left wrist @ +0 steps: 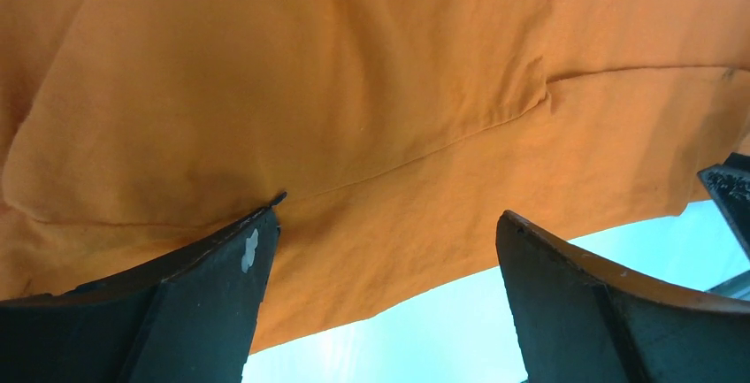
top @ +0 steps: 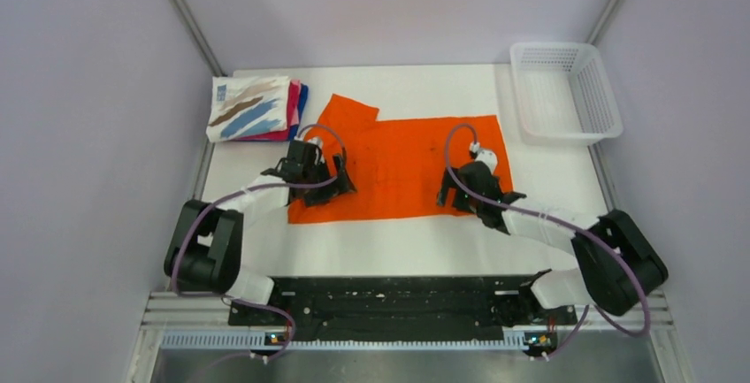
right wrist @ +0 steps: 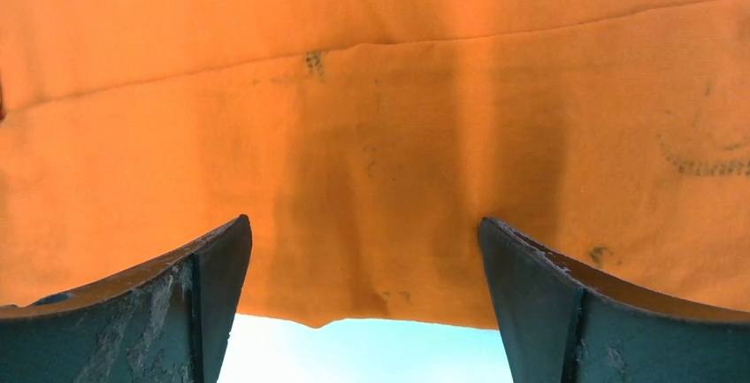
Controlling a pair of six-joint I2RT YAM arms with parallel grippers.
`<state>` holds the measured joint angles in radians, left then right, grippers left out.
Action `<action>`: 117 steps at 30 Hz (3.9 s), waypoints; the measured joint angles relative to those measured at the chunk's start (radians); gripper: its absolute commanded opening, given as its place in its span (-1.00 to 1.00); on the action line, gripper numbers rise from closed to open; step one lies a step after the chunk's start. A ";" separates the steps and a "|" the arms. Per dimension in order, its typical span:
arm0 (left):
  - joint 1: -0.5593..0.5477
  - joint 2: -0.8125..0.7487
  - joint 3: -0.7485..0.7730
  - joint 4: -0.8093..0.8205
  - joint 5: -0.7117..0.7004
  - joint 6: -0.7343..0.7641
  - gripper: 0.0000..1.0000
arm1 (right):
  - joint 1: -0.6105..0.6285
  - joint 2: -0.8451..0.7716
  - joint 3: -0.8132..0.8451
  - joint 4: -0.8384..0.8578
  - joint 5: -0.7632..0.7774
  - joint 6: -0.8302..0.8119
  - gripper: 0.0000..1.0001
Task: Fold and stack the t-shirts
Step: Fold the flattened tshirt in 1/3 of the way, then grab the side of the flattened tshirt furthest away from the robot with both arms
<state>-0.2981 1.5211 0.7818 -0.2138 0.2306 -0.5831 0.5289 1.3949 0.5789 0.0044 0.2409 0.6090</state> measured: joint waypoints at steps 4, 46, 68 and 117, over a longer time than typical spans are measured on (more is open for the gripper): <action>0.000 -0.154 -0.148 0.026 -0.016 -0.040 0.98 | 0.085 -0.162 -0.117 -0.039 0.011 0.077 0.98; -0.001 0.172 0.661 -0.436 -0.423 0.010 0.79 | -0.035 -0.259 0.211 -0.471 0.243 0.188 0.97; 0.060 0.908 1.349 -0.608 -0.486 0.168 -0.25 | -0.174 -0.022 0.248 -0.366 0.180 0.071 0.97; -0.022 0.330 0.753 -0.503 -0.377 0.185 -1.00 | -0.293 0.513 0.623 -0.347 0.339 0.002 -1.00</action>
<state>-0.3199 1.8511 1.5352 -0.7166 -0.1463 -0.3985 0.2356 1.9083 1.2018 -0.3428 0.5797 0.6109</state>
